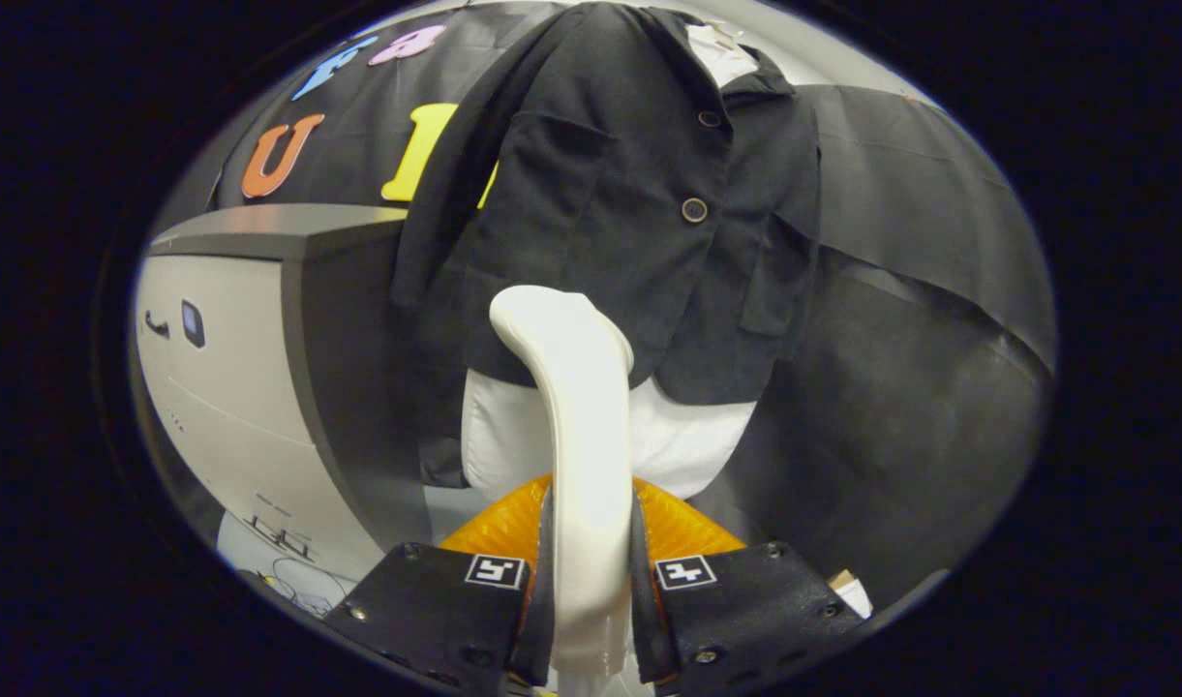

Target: Iron the clothes twice with a garment steamer, once on the left side and once on the right side.

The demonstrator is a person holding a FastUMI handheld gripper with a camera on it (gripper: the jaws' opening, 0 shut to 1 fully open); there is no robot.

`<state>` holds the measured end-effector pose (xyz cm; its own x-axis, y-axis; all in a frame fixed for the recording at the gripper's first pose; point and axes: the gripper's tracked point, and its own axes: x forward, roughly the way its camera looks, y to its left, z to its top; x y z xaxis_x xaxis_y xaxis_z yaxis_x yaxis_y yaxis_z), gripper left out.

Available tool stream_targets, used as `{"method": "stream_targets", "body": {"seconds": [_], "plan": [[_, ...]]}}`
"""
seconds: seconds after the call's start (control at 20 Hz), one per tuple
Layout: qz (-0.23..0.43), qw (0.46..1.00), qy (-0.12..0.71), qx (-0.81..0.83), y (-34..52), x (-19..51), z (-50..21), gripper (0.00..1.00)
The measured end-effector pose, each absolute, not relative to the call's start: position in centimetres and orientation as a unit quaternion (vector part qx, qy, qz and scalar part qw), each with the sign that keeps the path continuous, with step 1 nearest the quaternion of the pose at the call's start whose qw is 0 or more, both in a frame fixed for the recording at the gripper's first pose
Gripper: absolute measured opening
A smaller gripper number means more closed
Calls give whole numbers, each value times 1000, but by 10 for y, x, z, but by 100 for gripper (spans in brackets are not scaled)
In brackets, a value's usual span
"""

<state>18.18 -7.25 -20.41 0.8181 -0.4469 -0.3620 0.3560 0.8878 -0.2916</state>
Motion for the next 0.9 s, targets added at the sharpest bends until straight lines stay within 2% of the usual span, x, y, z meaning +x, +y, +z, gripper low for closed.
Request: {"method": "stream_targets", "body": {"seconds": [0.25,0.4,0.9], "plan": [[-232,947,201,-93,-72,176,-198,36],[-250,952,161,-72,-75,163,-162,36],[-329,942,-49,-46,-160,83,82,36]]}}
